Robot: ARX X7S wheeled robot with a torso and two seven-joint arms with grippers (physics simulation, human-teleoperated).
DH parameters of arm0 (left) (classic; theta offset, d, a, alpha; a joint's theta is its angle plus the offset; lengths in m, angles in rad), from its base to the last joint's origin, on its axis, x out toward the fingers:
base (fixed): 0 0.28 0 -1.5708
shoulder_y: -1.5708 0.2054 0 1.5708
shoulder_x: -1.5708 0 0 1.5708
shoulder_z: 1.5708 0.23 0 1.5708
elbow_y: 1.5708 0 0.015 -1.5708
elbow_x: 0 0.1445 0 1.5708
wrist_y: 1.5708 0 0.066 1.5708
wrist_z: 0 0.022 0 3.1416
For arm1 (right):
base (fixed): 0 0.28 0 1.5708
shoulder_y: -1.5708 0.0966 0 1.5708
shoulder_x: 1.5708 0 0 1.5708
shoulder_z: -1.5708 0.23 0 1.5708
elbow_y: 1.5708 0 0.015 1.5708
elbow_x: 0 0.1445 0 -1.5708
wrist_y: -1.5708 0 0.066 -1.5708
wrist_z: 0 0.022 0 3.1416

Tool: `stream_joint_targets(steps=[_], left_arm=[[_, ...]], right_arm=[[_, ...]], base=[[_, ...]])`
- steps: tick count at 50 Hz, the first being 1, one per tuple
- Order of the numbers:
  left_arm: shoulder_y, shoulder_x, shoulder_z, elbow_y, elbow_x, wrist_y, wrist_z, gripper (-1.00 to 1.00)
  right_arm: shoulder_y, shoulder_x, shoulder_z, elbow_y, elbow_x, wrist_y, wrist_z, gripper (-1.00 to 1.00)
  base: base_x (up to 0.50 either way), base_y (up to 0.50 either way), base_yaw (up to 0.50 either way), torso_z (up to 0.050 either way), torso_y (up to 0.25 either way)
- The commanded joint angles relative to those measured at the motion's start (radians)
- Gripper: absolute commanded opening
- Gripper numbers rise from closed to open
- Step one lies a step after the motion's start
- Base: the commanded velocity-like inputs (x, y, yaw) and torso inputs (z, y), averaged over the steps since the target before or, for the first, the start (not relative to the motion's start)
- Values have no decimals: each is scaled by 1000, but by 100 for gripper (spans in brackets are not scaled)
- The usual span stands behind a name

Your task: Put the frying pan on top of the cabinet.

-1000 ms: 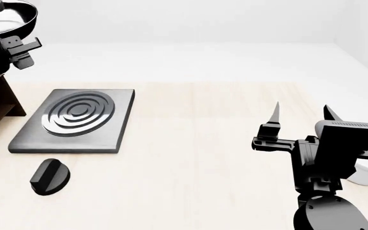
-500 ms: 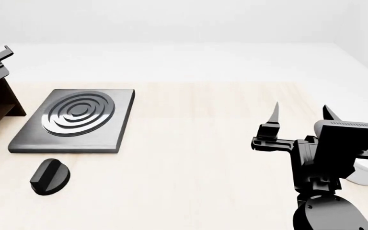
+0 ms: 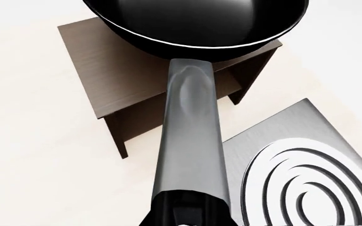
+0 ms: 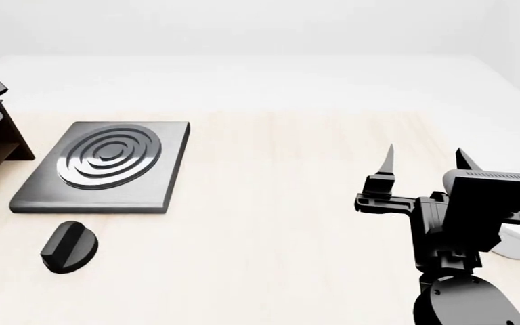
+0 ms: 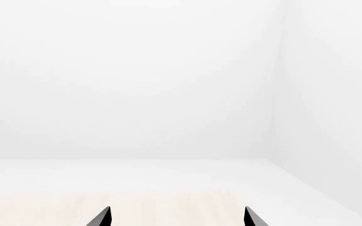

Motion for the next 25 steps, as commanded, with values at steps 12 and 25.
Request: stream_joint_targets(steps=[12,25], left_arm=[[-5,-12,26,0,-4,28,-1,-100],[-18,-9,46,0,3,45,47,100]], right_arm=[[1,5,-5,4,5,-2,7,100],[2,7,-8,5,8,-4,11,100]], base=[[1,0,0,0,-183],[0,0,0,0,149]])
